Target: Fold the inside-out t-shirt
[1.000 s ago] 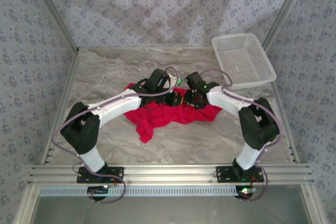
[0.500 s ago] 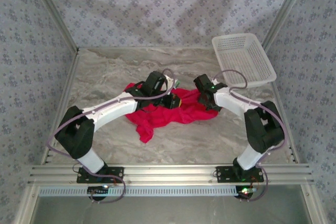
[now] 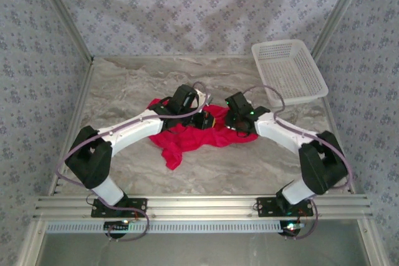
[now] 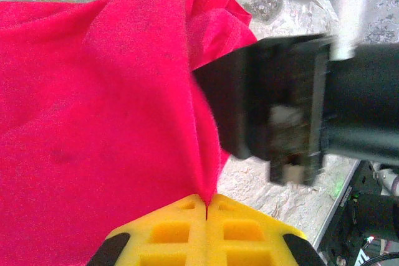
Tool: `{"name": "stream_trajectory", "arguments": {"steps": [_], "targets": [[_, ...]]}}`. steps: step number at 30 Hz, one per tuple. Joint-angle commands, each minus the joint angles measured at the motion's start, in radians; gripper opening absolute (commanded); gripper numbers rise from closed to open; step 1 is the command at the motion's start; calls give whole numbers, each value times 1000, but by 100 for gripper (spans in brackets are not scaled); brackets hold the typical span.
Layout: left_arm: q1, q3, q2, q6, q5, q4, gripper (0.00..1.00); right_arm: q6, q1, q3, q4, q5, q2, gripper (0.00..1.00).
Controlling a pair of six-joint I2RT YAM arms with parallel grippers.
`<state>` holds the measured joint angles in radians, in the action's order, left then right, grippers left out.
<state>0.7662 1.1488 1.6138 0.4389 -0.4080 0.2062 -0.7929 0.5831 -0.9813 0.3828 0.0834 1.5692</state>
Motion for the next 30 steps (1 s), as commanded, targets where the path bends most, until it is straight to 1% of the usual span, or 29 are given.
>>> {"name": "stream_trajectory", "arguments": {"steps": [1, 2, 3, 5, 6, 7, 9, 10, 11, 14, 17, 20, 21, 22, 24, 25, 27, 30], "targets": [[5, 19, -11, -2, -8, 5, 0, 12, 5, -56, -43, -34, 68, 44], [5, 19, -15, -2, -6, 7, 0, 14, -1, -66, -49, -31, 95, 52], [5, 17, -18, 0, -5, 8, 0, 10, -5, -75, -57, -26, 119, 56], [5, 10, -26, 3, -4, 7, 0, -1, -19, -98, -71, -17, 177, 58], [5, 6, -31, 4, -5, 5, 0, -3, -28, -111, -76, -21, 205, 56], [5, 2, -33, 6, -5, 3, 0, -5, -33, -126, -75, -25, 225, 47], [4, -2, -37, 1, 1, 7, 0, -2, -42, -156, -53, -40, 248, 16], [1, 0, -37, -2, 4, 11, 0, 4, -43, -164, -40, -53, 241, 3], [-4, 3, -34, -5, 7, 13, 0, 18, -44, -168, -24, -59, 220, 0], [-51, 18, -9, -6, 18, 7, 0, 74, -40, -174, 45, -85, 109, 0], [-150, 62, 50, 18, 32, 1, 0, 136, -47, -178, 116, -108, -38, 0], [-234, 108, 126, 56, 30, -17, 0, 203, -62, -137, 123, -178, -195, 0], [-250, 122, 148, 65, 29, -21, 0, 213, -68, -106, 111, -229, -245, 0], [-256, 131, 163, 72, 33, -24, 0, 216, -78, -76, 89, -277, -279, 0], [-253, 135, 187, 87, 40, -36, 0, 212, -88, 40, 1, -400, -360, 0], [-249, 126, 195, 96, 38, -47, 0, 211, -81, 87, -31, -420, -383, 0], [-234, 93, 204, 116, 38, -82, 0, 187, -55, 221, -107, -400, -429, 0], [-200, 31, 201, 145, 44, -135, 0, 124, -21, 390, -194, -330, -424, 0]]}}
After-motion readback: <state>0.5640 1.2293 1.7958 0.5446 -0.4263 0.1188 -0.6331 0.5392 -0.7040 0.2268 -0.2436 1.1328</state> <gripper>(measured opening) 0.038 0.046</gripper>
